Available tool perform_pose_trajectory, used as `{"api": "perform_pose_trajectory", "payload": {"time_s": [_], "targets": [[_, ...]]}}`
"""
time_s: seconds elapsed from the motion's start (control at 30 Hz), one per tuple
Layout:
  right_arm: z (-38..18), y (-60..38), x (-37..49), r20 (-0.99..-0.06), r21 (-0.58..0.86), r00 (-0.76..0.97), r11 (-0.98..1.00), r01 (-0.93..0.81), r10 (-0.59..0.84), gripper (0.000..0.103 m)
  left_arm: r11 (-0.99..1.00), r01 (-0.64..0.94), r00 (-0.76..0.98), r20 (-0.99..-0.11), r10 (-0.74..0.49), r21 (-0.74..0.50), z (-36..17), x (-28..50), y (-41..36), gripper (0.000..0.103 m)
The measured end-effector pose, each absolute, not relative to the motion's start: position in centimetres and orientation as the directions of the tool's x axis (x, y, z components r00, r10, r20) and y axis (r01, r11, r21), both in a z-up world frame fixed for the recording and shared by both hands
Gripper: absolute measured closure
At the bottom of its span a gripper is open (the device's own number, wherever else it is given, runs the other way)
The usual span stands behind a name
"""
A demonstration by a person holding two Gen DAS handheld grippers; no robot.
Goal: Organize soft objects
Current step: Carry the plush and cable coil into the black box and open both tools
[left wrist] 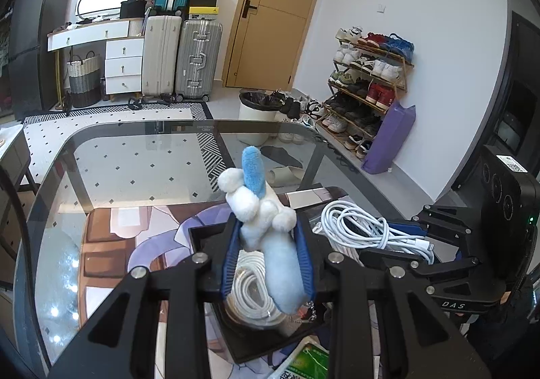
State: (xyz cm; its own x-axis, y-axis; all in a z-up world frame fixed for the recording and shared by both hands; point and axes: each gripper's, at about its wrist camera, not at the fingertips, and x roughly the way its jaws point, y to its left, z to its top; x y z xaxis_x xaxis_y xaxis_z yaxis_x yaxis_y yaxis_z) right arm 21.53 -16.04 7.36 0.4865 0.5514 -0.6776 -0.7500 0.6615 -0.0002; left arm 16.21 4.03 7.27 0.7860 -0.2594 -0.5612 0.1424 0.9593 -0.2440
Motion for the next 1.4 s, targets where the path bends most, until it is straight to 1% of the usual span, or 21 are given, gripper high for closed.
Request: {"api": "perform_pose_trajectory", "payload": {"time_s": [0.43, 0.6, 0.7, 0.83, 0.93, 1.0, 1.03, 1.07, 1.1, 1.13, 1.17, 1.23, 1.27, 1.3, 1.33, 1.37, 1.4], "targets": [[6.0, -13.4, 23.4, -0.709, -0.006, 0.435, 0.612, -0.791, 0.555, 0.068, 0.973, 0.204, 0.723, -0.654, -0.222, -0.105, 4.8, 16.9, 1.8, 0.073], [5.4, -12.2, 24.1, -0.722, -0.003, 0.413, 0.595, -0.804, 0.555, 0.068, 0.971, 0.222, 0.695, -0.685, -0.221, -0.088, 4.0, 16.9, 1.4, 0.073], [4.8, -11.6, 24.5, -0.734, -0.006, 0.403, 0.588, -0.809, 0.547, 0.068, 0.977, 0.204, 0.682, -0.707, -0.188, -0.063, 3.5, 17.2, 1.4, 0.073], [4.1, -11.2, 25.1, -0.745, -0.017, 0.4, 0.585, -0.811, 0.533, 0.068, 0.977, 0.207, 0.682, -0.71, -0.176, -0.043, 3.6, 17.2, 0.9, 0.072], [3.8, -10.9, 25.4, -0.749, -0.019, 0.398, 0.583, -0.812, 0.53, 0.068, 0.977, 0.21, 0.684, -0.71, -0.167, -0.027, 3.5, 17.1, 0.7, 0.07], [3.6, -10.9, 25.4, -0.75, -0.025, 0.401, 0.584, -0.812, 0.526, 0.068, 0.978, 0.207, 0.684, -0.711, -0.165, -0.027, 3.5, 17.1, 0.6, 0.066], [3.6, -10.8, 25.3, -0.75, -0.027, 0.403, 0.583, -0.812, 0.525, 0.068, 0.978, 0.206, 0.682, -0.713, -0.164, -0.028, 3.5, 17.1, 0.7, 0.06], [3.6, -10.8, 25.2, -0.748, -0.03, 0.403, 0.58, -0.814, 0.527, 0.068, 0.977, 0.212, 0.68, -0.712, -0.173, -0.035, 3.5, 17.0, 0.6, 0.056], [3.6, -11.0, 24.8, -0.745, -0.034, 0.406, 0.578, -0.815, 0.529, 0.064, 0.975, 0.217, 0.68, -0.711, -0.18, -0.04, 3.5, 16.8, 0.5, 0.054], [3.9, -11.3, 24.4, -0.738, -0.052, 0.425, 0.584, -0.81, 0.524, 0.055, 0.975, 0.22, 0.682, -0.707, -0.184, -0.042, 3.6, 16.6, 0.4, 0.05], [4.2, -11.7, 24.2, -0.728, -0.069, 0.447, 0.593, -0.802, 0.52, 0.05, 0.974, 0.222, 0.686, -0.703, -0.186, -0.041, 3.7, 16.4, 0.3, 0.047], [4.9, -12.4, 23.6, -0.707, -0.09, 0.483, 0.611, -0.786, 0.517, 0.029, 0.974, 0.222, 0.696, -0.694, -0.186, -0.039, 4.0, 15.8, 0.3, 0.046], [5.3, -12.8, 23.3, -0.696, -0.094, 0.497, 0.62, -0.779, 0.518, 0.024, 0.974, 0.223, 0.697, -0.692, -0.188, -0.041, 4.1, 15.6, 0.4, 0.046], [5.5, -13.2, 23.0, -0.687, -0.098, 0.509, 0.629, -0.772, 0.518, 0.016, 0.975, 0.22, 0.702, -0.687, -0.189, -0.043, 4.2, 15.3, 0.5, 0.046], [5.9, -13.9, 22.5, -0.676, -0.099, 0.527, 0.645, -0.758, 0.515, 0.011, 0.976, 0.213, 0.707, -0.682, -0.186, -0.045, 4.4, 15.0, 0.7, 0.043], [6.1, -14.3, 22.3, -0.674, -0.097, 0.534, 0.656, -0.748, 0.51, 0.009, 0.978, 0.202, 0.714, -0.677, -0.179, -0.046, 4.6, 14.7, 0.9, 0.037], [6.2, -14.6, 22.0, -0.674, -0.093, 0.541, 0.669, -0.737, 0.503, 0.004, 0.978, 0.2, 0.72, -0.669, -0.183, -0.053, 4.8, 14.4, 1.2, 0.034]]}}
